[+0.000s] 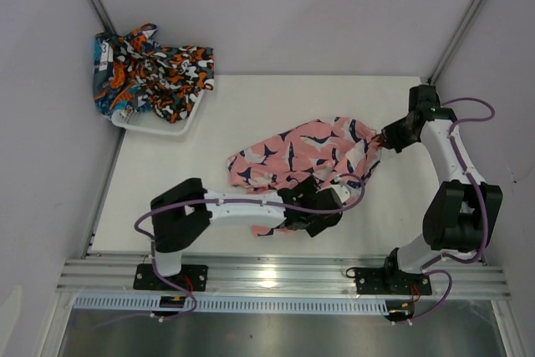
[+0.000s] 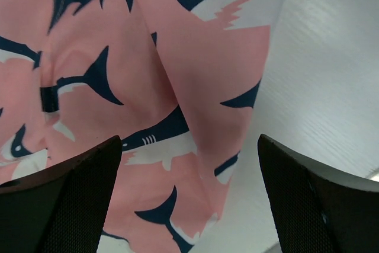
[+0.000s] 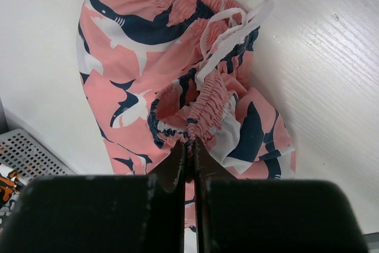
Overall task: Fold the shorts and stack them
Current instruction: Flatten the shorts out
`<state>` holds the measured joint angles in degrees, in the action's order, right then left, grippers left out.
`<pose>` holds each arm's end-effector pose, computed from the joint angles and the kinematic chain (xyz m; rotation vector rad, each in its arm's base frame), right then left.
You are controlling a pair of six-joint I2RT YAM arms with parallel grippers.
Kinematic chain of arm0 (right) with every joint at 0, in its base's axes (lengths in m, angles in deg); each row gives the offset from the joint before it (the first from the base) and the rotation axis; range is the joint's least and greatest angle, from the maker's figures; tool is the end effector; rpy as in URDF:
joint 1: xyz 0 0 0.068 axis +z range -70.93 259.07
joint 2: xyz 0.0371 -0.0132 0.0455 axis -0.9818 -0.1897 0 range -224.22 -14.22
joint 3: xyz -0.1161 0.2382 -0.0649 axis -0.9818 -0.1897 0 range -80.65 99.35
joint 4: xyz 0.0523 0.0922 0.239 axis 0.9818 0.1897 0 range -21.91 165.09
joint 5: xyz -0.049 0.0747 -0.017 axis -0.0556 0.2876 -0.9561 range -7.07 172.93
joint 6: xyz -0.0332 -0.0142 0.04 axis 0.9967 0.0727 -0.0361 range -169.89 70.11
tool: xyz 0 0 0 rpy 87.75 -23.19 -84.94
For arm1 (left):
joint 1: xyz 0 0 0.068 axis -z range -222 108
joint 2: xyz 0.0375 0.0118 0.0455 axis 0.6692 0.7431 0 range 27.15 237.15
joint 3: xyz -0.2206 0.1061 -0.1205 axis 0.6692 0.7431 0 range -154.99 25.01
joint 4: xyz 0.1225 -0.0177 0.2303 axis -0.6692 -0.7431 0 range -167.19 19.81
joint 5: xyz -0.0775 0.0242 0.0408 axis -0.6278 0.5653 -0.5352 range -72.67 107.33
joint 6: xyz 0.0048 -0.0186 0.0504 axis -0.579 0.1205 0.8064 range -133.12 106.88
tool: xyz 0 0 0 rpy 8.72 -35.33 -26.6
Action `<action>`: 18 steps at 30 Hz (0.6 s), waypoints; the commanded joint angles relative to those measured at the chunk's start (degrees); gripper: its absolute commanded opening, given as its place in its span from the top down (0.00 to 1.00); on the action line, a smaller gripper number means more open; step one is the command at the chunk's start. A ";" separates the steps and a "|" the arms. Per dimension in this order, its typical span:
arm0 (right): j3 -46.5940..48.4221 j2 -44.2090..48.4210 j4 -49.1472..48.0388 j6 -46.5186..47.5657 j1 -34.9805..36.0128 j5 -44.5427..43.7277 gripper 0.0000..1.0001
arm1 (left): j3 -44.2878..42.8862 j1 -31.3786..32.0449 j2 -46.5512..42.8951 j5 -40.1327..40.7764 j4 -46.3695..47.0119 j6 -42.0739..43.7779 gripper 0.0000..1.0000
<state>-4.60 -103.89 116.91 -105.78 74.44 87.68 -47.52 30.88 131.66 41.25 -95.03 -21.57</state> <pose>0.3205 -0.0229 0.2811 1.3452 2.3604 0.3900 0.1268 -0.3627 0.2011 1.1700 2.1453 -0.0819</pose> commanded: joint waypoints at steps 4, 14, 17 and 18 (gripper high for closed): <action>-0.20 3.01 -1.44 0.53 -0.03 1.05 1.00 | -3.93 -0.02 7.19 7.28 2.52 -2.01 0.05; -2.13 4.68 -1.27 1.58 -0.91 1.84 1.00 | -2.80 -1.34 8.17 -4.57 3.39 -2.27 1.00; -2.14 5.55 1.01 2.02 -0.65 2.10 1.00 | 0.19 -1.51 3.17 -14.05 3.40 -3.67 1.00; -2.40 6.08 2.15 2.63 -0.39 2.36 1.00 | 0.72 -1.78 -0.15 -17.65 3.13 -4.12 1.00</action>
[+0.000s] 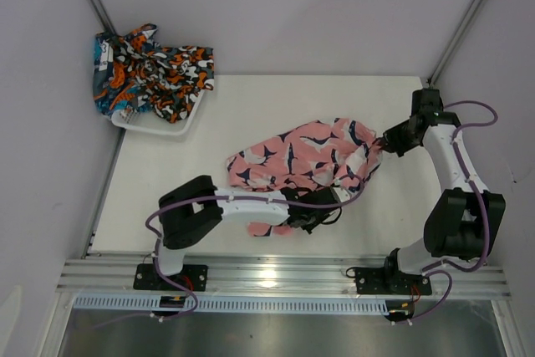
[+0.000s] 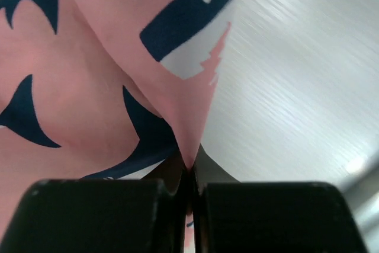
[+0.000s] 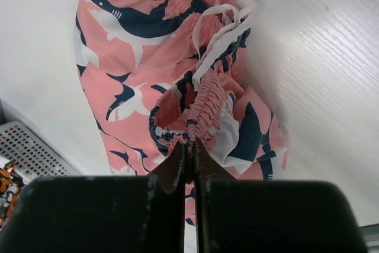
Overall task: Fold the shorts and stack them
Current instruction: Flatten the shorts out
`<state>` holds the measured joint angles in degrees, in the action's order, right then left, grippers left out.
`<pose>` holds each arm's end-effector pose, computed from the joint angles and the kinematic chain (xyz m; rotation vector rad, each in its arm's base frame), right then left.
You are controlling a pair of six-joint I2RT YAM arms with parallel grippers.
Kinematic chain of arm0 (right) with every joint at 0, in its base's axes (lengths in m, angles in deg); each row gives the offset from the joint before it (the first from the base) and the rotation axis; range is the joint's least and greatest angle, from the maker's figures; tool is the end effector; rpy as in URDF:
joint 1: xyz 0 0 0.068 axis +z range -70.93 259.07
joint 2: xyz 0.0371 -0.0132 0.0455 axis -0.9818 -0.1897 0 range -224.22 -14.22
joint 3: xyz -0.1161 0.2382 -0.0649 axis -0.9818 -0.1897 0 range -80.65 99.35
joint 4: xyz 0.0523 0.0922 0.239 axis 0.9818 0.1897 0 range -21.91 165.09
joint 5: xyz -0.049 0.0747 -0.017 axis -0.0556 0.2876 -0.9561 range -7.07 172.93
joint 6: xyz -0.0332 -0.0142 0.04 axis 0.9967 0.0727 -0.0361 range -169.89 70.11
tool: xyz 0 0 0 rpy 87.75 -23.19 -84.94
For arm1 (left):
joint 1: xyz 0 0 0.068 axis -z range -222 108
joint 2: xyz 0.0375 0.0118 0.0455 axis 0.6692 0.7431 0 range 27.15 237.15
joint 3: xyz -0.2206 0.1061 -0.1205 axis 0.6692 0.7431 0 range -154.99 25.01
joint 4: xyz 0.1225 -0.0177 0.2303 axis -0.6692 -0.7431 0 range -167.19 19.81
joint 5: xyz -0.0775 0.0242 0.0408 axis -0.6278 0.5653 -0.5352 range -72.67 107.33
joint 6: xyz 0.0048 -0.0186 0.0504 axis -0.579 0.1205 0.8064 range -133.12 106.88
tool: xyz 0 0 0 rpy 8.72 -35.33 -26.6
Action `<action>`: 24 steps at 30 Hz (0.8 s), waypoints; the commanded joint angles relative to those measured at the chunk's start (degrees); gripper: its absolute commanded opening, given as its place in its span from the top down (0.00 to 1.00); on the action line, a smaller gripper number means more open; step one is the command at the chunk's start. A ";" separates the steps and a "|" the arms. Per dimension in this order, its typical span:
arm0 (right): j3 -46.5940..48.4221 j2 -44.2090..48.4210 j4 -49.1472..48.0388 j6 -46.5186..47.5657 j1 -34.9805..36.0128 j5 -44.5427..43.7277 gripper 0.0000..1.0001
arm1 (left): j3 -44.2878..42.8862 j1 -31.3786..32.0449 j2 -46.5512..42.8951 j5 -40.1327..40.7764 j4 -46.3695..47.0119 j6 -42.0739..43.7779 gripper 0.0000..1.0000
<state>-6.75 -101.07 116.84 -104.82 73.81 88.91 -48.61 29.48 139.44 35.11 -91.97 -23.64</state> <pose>0.3085 -0.0246 0.2844 1.3263 2.3594 0.4150 0.1380 -0.3778 0.1578 1.2034 2.2517 -0.1405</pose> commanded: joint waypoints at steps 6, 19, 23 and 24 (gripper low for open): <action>1.49 8.01 7.14 4.22 0.33 2.02 1.00 | 4.54 -3.98 -24.01 -42.80 1.12 -3.98 1.00; 14.60 -4.81 10.05 4.58 -0.54 -1.93 1.00 | 24.49 -41.14 -12.29 -80.44 50.49 -36.39 1.00; 15.12 -10.26 8.64 4.58 -0.11 -3.60 1.00 | 21.69 -42.83 -2.26 -78.87 43.36 -30.01 1.00; 15.12 -11.92 8.55 4.84 0.07 -3.87 1.00 | 20.29 -42.92 -1.73 -77.21 42.18 -28.86 1.00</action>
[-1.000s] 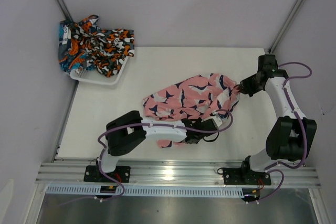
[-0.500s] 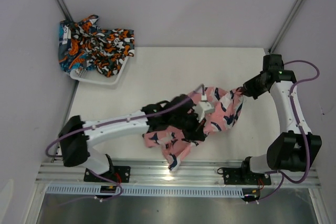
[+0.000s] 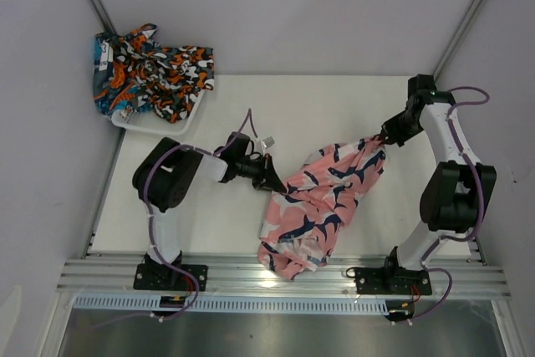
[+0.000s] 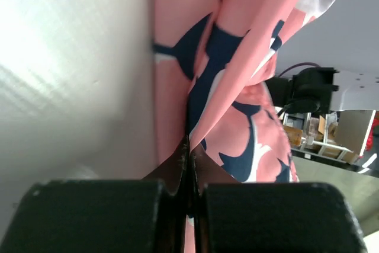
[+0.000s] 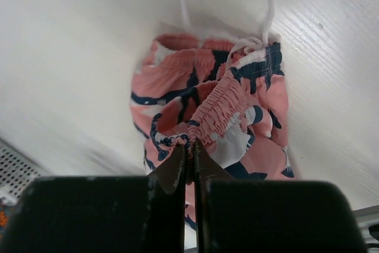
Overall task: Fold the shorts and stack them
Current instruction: Flatten the shorts out
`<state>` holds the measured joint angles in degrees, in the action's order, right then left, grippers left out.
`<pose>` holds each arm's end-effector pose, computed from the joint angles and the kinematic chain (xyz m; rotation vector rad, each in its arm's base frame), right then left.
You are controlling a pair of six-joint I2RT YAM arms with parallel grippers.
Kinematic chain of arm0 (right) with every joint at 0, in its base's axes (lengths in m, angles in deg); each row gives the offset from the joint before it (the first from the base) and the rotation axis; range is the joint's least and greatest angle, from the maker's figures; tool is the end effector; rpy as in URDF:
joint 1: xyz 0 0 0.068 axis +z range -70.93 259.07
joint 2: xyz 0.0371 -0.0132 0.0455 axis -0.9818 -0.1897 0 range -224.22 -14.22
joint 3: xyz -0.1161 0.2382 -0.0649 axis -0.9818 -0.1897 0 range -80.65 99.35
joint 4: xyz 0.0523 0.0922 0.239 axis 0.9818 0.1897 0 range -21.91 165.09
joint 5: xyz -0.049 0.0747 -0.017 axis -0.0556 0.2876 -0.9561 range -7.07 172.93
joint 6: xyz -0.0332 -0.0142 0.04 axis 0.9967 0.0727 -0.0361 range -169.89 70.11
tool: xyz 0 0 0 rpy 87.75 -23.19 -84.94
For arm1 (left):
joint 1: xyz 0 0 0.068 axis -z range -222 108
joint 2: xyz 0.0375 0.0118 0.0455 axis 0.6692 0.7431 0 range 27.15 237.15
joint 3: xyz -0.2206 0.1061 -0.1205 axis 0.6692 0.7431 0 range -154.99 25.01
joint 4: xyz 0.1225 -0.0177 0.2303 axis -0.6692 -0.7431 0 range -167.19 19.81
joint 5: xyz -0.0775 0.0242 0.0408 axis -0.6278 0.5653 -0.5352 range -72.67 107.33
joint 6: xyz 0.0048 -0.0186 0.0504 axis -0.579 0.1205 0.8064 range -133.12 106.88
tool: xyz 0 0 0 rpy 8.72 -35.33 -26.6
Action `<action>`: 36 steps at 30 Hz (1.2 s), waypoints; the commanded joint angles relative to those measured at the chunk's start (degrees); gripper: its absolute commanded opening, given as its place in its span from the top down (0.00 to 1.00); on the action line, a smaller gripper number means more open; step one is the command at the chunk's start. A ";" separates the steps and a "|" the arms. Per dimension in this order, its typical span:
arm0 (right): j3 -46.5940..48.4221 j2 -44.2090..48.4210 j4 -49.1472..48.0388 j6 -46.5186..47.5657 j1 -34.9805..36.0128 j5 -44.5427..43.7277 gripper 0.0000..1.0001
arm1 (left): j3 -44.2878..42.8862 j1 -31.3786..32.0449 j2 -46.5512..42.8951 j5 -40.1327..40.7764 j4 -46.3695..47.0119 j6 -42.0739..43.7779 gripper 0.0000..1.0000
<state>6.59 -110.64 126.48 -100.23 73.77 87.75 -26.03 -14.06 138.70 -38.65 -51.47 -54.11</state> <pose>0.3415 -0.0286 0.2948 1.2835 2.4821 0.3210 0.3040 -0.1947 0.1128 0.3004 2.4975 -1.6923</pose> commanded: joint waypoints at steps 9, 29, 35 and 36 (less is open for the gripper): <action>1.53 -4.92 -3.72 0.69 0.11 -4.29 1.00 | -10.73 0.62 -11.86 16.77 -23.01 13.66 0.35; 0.21 -5.88 -6.01 -0.80 -0.41 -2.09 1.00 | 7.35 39.88 -56.70 66.95 -32.88 -16.47 0.06; -1.90 -5.01 -6.97 -1.33 -0.41 -1.48 1.00 | 9.82 56.15 -54.25 83.92 -30.68 -33.08 0.11; -2.07 -4.83 -7.15 -1.33 -0.41 -1.39 1.00 | 9.74 59.39 -52.42 85.68 -30.15 -36.23 0.10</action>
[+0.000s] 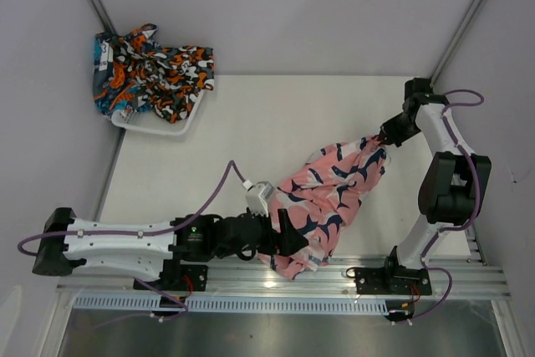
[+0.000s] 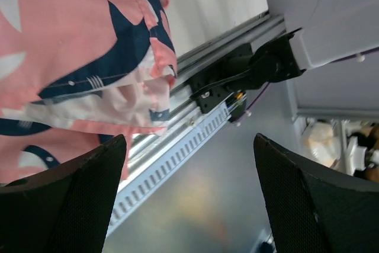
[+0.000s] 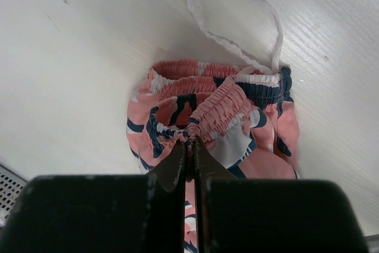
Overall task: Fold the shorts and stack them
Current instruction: Flatten the shorts out
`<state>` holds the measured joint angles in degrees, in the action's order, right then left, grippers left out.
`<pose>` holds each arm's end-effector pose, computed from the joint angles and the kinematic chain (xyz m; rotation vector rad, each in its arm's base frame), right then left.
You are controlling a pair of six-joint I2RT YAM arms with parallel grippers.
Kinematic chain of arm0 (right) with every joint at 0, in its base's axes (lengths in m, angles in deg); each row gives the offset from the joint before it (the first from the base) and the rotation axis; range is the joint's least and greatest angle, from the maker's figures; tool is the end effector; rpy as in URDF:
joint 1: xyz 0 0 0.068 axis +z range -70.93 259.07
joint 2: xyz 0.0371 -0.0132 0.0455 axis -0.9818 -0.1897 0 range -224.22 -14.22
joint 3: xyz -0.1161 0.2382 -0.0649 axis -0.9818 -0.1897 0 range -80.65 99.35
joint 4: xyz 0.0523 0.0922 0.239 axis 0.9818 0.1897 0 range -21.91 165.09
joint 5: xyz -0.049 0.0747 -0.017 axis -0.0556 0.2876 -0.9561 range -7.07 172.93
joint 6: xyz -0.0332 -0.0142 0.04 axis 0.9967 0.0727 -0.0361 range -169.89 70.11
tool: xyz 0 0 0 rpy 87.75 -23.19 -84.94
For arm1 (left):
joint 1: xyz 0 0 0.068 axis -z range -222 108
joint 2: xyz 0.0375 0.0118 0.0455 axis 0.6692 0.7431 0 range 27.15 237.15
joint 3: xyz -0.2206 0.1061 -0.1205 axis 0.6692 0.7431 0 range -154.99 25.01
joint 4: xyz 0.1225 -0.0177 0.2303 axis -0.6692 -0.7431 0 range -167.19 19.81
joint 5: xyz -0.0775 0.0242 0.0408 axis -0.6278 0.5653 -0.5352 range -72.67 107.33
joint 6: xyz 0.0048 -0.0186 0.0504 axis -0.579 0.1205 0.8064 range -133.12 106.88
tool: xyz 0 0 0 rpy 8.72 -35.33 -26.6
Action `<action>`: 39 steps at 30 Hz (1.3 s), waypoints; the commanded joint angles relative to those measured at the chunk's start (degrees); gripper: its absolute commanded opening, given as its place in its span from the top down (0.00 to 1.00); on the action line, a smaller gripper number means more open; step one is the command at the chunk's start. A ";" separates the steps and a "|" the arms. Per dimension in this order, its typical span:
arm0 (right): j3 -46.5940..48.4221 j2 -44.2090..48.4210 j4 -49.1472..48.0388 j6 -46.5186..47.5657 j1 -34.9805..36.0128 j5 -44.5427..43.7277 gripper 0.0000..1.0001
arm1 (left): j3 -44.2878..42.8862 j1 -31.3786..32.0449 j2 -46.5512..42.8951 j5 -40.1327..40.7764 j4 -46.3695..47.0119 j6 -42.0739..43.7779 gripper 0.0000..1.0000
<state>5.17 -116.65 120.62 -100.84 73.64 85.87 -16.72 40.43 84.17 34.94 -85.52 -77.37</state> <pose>0.3662 -0.0329 0.2564 1.3174 2.4859 0.2671 0.0398 -0.2179 0.2733 0.1641 2.3194 -1.1626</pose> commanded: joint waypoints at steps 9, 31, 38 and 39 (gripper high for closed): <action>-1.97 1.97 -1.91 -0.81 -0.37 1.10 1.00 | -4.93 13.46 14.86 21.51 11.20 -20.83 0.10; -5.66 5.58 -4.46 -0.37 -1.42 3.83 1.00 | -11.79 9.59 27.71 25.01 8.13 -25.39 0.24; -6.19 5.75 -4.81 0.07 -1.77 4.53 1.00 | -11.88 8.45 30.78 28.18 6.81 -27.33 0.30; -6.28 5.84 -4.98 -0.02 -1.78 4.53 1.00 | -12.14 8.45 31.05 28.53 6.72 -27.33 0.36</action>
<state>-0.80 -113.29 116.38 -101.28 72.39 89.63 -26.45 49.52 114.00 59.46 -78.09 -102.68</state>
